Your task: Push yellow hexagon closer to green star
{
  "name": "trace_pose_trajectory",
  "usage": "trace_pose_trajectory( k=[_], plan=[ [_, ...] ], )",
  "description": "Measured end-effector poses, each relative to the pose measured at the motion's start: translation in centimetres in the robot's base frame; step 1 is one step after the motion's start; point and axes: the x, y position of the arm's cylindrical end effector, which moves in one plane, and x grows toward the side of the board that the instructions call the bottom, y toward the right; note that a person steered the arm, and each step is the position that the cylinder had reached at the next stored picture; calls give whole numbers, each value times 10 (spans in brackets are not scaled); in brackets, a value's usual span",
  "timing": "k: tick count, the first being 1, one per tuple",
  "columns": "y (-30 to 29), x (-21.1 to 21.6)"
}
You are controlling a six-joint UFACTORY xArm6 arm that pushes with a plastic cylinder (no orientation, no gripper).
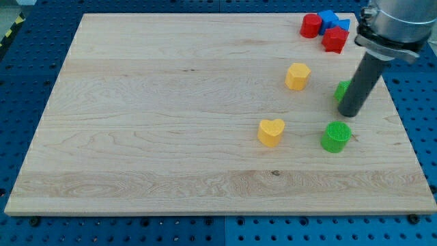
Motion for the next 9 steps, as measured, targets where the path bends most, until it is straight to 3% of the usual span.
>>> trace_pose_trajectory(
  k=[1, 2, 3, 6, 9],
  plan=[
    [-74, -3],
    [-128, -51],
    [-133, -78],
    [-122, -84],
    [-43, -80]
  ],
)
